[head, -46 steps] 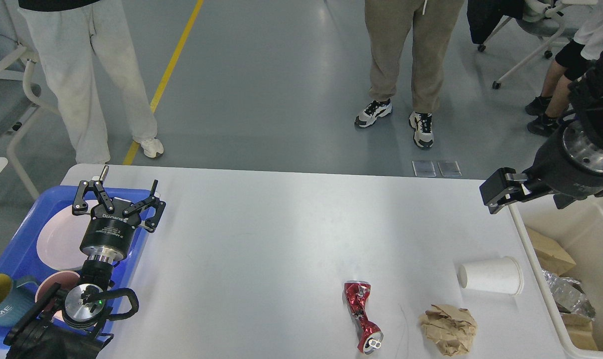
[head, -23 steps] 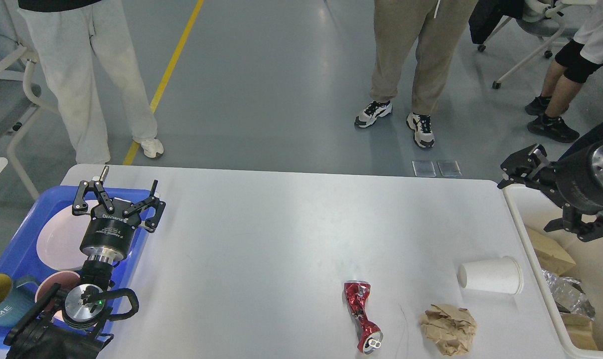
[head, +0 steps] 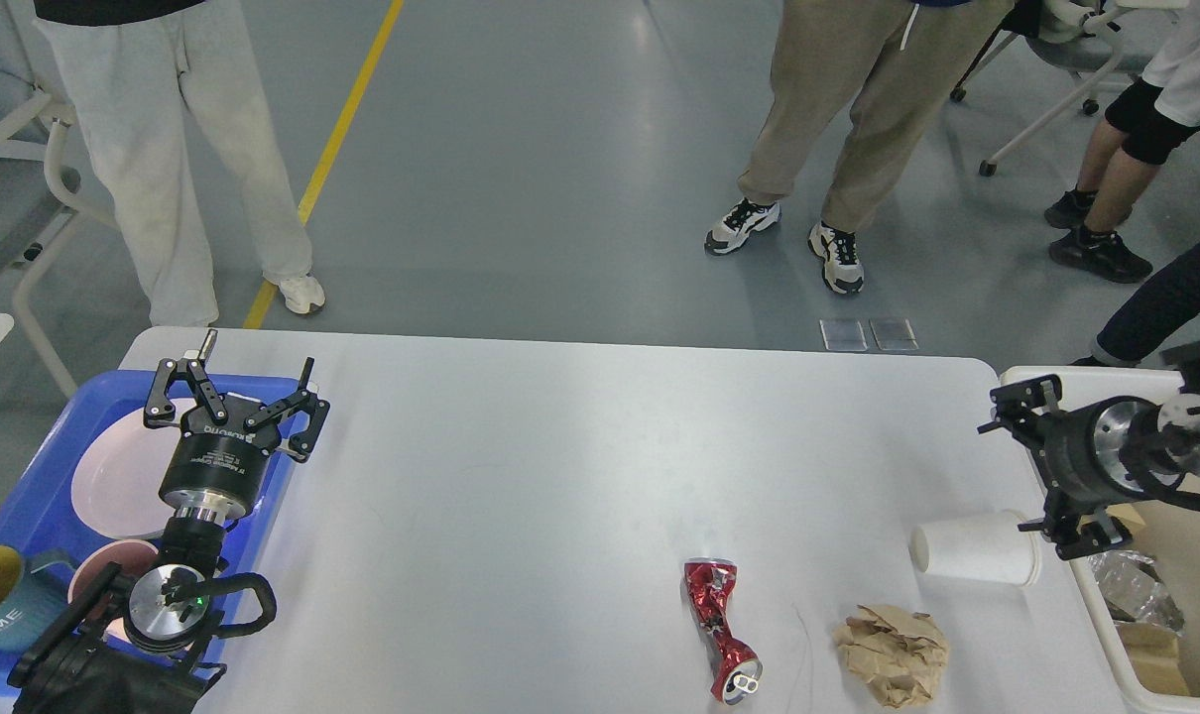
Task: Tidy desktop
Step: 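Lower the right gripper and grasp the lying white cup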
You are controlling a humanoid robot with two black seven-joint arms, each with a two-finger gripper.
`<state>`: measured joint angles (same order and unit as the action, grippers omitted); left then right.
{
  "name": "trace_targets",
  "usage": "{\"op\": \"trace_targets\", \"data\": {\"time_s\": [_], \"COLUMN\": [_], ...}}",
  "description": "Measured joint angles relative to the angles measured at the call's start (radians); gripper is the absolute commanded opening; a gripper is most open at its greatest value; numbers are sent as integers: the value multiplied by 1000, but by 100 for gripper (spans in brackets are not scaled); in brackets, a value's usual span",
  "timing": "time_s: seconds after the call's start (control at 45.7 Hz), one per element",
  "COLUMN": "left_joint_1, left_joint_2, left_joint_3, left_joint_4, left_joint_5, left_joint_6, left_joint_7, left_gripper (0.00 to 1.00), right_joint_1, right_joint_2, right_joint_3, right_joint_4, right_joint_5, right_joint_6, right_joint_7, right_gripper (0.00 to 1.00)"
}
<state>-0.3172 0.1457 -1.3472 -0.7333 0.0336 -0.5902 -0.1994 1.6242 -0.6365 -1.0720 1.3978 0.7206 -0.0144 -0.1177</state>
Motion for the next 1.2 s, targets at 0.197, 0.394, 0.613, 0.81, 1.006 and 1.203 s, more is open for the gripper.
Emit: {"op": "trace_targets", "data": {"time_s": [0.197,0.394,0.613,0.81,1.006,1.203], "left_joint_1": [-1,-1,-1,-1,0,0], "left_joint_2": [0,0,0,0,0,0], "left_joint_3": [0,0,0,0,0,0], "left_joint_4": [0,0,0,0,0,0], "left_joint_5": [0,0,0,0,0,0], "left_joint_6": [0,-1,-1,-1,-1,0], "left_joint_7": [0,0,0,0,0,0], "left_gripper": [96,96,96,96,96,96], "right_joint_1": [-282,-458,-534,-556,-584,-593], "right_joint_2": [79,117,171,182,199,210], "right_joint_3": [98,225,265,266,265,267], "right_joint_4": [-247,-424,-547,-601,-639,-641], "right_joint_5": [0,-31,-75,-82,-97,-98], "right_joint_6": [-14,-4,-10,-11,-12,-11], "right_joint_7": [-3,-17,-38,-47,-49,-51], "right_gripper": [100,100,100,100,95,88]}}
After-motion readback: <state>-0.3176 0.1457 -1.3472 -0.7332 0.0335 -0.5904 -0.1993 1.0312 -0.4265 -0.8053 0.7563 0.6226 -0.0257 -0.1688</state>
